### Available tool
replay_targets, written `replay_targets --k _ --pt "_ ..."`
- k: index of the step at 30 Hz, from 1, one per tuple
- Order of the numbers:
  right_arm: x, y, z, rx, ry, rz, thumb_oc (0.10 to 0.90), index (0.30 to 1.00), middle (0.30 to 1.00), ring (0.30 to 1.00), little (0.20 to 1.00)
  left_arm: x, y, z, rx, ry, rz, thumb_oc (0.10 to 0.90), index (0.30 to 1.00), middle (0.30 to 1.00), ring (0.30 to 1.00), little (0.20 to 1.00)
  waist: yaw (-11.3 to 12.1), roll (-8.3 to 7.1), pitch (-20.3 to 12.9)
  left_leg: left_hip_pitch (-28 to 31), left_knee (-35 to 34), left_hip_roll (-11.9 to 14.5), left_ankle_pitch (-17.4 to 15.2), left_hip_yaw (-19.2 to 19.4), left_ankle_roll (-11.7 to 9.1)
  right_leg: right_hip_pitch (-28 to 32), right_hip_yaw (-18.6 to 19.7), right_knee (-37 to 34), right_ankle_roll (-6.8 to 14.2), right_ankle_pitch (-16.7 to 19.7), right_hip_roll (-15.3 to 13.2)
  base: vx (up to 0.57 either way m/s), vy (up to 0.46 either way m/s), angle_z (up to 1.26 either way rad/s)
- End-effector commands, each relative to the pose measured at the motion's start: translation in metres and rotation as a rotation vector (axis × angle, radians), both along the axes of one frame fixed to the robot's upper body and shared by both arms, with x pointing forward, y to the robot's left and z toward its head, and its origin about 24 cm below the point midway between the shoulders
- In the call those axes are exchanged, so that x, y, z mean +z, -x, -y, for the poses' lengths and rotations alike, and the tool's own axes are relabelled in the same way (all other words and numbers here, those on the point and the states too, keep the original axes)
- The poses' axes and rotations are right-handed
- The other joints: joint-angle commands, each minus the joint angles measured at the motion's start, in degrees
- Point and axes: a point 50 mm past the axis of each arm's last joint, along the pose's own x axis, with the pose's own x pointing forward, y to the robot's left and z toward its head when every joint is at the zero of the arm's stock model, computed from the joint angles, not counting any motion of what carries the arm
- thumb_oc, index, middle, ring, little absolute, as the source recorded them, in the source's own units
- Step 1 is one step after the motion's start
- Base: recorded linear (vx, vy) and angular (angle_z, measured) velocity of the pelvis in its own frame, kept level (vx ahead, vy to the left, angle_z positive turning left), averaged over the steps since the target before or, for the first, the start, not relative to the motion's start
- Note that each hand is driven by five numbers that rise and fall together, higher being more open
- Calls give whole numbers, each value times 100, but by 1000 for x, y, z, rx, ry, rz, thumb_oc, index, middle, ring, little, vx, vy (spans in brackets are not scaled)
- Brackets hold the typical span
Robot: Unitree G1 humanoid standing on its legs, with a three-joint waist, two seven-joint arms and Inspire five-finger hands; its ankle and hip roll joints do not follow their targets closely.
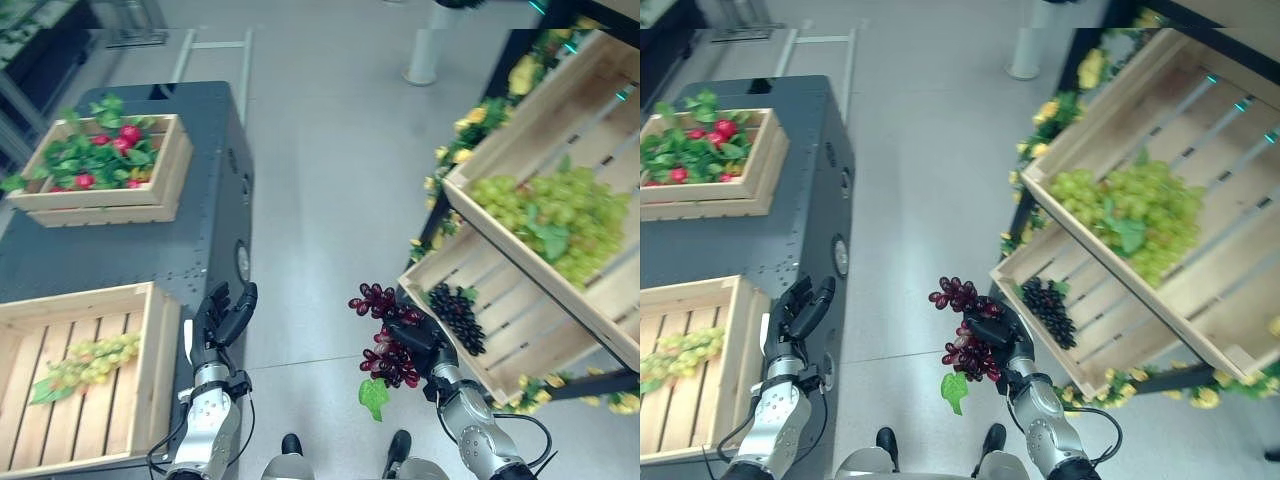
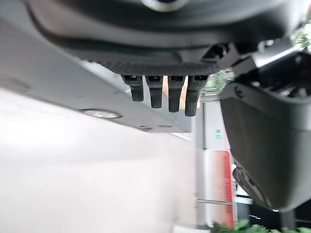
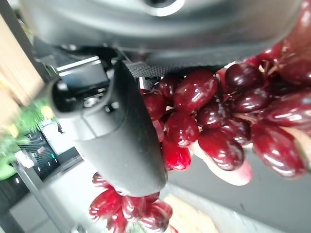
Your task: Pick up the fruits from the basket on one side to the basket on the other side
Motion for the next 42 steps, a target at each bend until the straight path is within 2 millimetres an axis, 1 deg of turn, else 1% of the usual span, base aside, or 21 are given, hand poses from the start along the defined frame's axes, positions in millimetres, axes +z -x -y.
replay_targets --k 1,3,7,11,12,13,15,18,19,21,25,26,27,29,30,33,36,38,39,40,42 --pt "42 -25 4 -47 -16 229 400 300 300 300 300 37 -24 9 -71 -27 205 800 900 900 900 900 -105 3 -482 -369 152 -531 -479 -213 192 224 52 11 -5 -291 -211 57 -123 -22" --pt "36 -20 11 -75 -21 201 400 300 300 300 300 34 -22 15 -85 -16 200 800 900 900 900 900 -190 -2 -483 -295 31 -518 -436 -227 154 186 99 11 -35 -324 -162 48 -116 -18" --pt "29 -14 13 -108 -33 177 400 300 300 300 300 37 -21 20 -157 12 237 800 900 900 900 900 -271 2 -519 -241 13 -507 -478 -234 135 171 164 11 -96 -369 -83 62 -101 -16" --pt "30 -14 16 -169 -40 180 400 300 300 300 300 36 -20 24 -198 87 244 800 900 900 900 900 -312 36 -493 -248 17 -503 -472 -237 128 127 222 11 -129 -358 -35 52 -85 0" --pt "33 -19 21 -212 -32 199 400 300 300 300 300 34 -21 28 -193 165 243 800 900 900 900 900 -328 68 -416 -345 186 -487 -513 -235 115 75 231 11 -160 -331 -26 1 -47 -7" --pt "35 -21 23 -227 -27 204 400 300 300 300 300 33 -22 29 -191 184 240 800 900 900 900 900 -333 81 -382 -392 273 -476 -536 -237 109 39 237 57 -174 -346 -29 -18 -53 -5" --pt "44 -30 35 -276 -2 239 400 300 300 300 300 33 -26 35 -189 233 241 800 900 900 900 900 -335 122 -196 -651 753 -428 -664 -277 90 -139 270 364 -245 -452 -70 -73 -28 2" --pt "70 -52 52 -347 41 328 400 300 300 300 300 42 -35 45 -210 276 284 800 900 900 900 900 -335 189 224 -1161 1509 -353 -866 -334 81 -549 240 1090 -360 -718 -160 -158 -13 10" --pt "74 -55 53 -356 47 342 400 300 300 300 300 43 -37 46 -213 278 291 800 900 900 900 900 -333 200 281 -1233 1611 -345 -900 -342 83 -621 232 1205 -369 -765 -174 -187 -9 10" --pt "102 -72 65 -403 86 431 400 300 300 300 300 57 -46 49 -233 285 352 800 900 900 900 900 -320 261 668 -1710 2321 -227 -1107 -319 69 -1085 140 1921 -461 -1035 -260 -217 7 5" --pt "129 -87 80 -477 109 503 400 300 300 300 300 69 -52 50 -235 299 407 800 900 900 900 900 -306 300 1003 -2334 3134 -95 -1391 -330 130 -1754 95 2849 -567 -1329 -389 -131 21 3" --pt "131 -89 82 -484 110 508 400 300 300 300 300 71 -53 51 -236 299 411 800 900 900 900 900 -302 303 1023 -2388 3192 -87 -1412 -340 133 -1805 88 2915 -573 -1348 -407 -96 24 11" --pt "142 -94 90 -523 110 536 400 300 300 300 300 76 -54 53 -245 297 429 800 900 900 900 900 -274 319 1147 -2668 3532 -59 -1522 -413 150 -2042 71 3253 -607 -1429 -490 -70 21 10" --pt "151 -96 95 -548 123 561 400 300 300 300 300 78 -56 54 -252 294 438 800 900 900 900 900 -263 330 1205 -2841 3732 -46 -1597 -448 173 -2208 68 3476 -626 -1493 -537 -69 25 6" --pt "169 -101 108 -592 144 603 400 300 300 300 300 83 -57 57 -271 283 451 800 900 900 900 900 -224 349 1318 -3095 4050 -33 -1699 -497 221 -2443 36 3806 -651 -1569 -632 -67 25 7" --pt "198 -106 128 -673 177 667 400 300 300 300 300 87 -59 63 -300 268 456 800 900 900 900 900 -155 393 1422 -3437 4499 -31 -1812 -605 272 -2732 13 4239 -697 -1685 -725 -22 20 13" --pt "215 -106 143 -758 215 700 400 300 300 300 300 87 -60 67 -310 272 447 800 900 900 900 900 -111 428 1425 -3677 4771 -31 -1842 -693 294 -2946 16 4500 -720 -1767 -769 32 0 9" --pt "232 -103 156 -843 244 733 400 300 300 300 300 87 -58 70 -323 273 446 800 900 900 900 900 -69 459 1426 -3903 4963 -46 -1872 -751 343 -3156 9 4708 -739 -1820 -822 16 -11 8" --pt "232 -103 156 -843 244 733 400 300 300 300 300 87 -58 70 -323 273 446 800 900 900 900 900 -69 459 1426 -3903 4963 -46 -1872 -751 343 -3156 9 4708 -739 -1820 -822 13 -37 11" --pt "246 -102 166 -910 274 749 400 300 300 300 300 88 -58 71 -332 272 444 800 900 900 900 900 -44 481 1426 -4063 5094 -64 -1909 -790 373 -3315 19 4851 -745 -1852 -854 11 -45 11" --pt "256 -101 175 -976 316 740 400 300 300 300 300 87 -57 71 -343 270 437 800 900 900 900 900 -18 506 1426 -4194 5193 -84 -1926 -821 403 -3459 31 4976 -750 -1871 -884 8 -45 10"
